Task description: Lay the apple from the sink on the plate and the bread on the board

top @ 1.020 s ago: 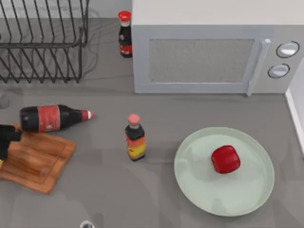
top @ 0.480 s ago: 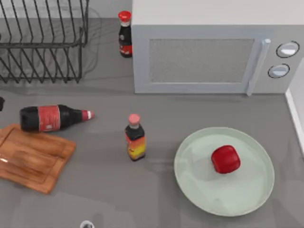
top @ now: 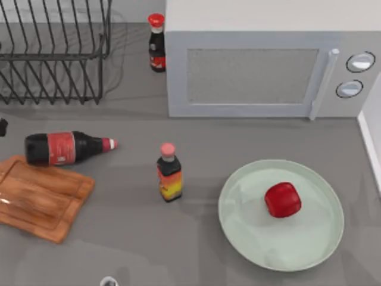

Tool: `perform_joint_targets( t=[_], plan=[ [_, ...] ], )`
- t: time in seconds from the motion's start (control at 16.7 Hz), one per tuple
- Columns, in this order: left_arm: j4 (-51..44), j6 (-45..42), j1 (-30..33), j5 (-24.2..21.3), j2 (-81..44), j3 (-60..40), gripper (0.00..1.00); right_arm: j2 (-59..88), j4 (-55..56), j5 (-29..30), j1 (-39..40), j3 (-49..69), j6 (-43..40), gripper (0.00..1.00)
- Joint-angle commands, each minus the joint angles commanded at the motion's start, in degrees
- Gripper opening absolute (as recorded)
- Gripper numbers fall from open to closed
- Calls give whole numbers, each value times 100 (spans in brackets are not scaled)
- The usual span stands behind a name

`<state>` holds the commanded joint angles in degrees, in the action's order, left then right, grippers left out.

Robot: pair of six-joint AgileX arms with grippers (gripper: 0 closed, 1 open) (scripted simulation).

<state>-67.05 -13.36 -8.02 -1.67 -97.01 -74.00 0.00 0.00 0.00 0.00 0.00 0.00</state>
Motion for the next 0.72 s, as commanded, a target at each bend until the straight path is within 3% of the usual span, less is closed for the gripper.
perform_joint_targets(
  t=[0.42, 0.72],
  plan=[
    [716, 1201, 840, 102, -408, 300, 0, 0, 0, 0, 0, 0, 0, 100],
    [851, 1386, 979, 127, -470, 349, 0, 0, 0, 0, 0, 0, 0, 100]
  ],
)
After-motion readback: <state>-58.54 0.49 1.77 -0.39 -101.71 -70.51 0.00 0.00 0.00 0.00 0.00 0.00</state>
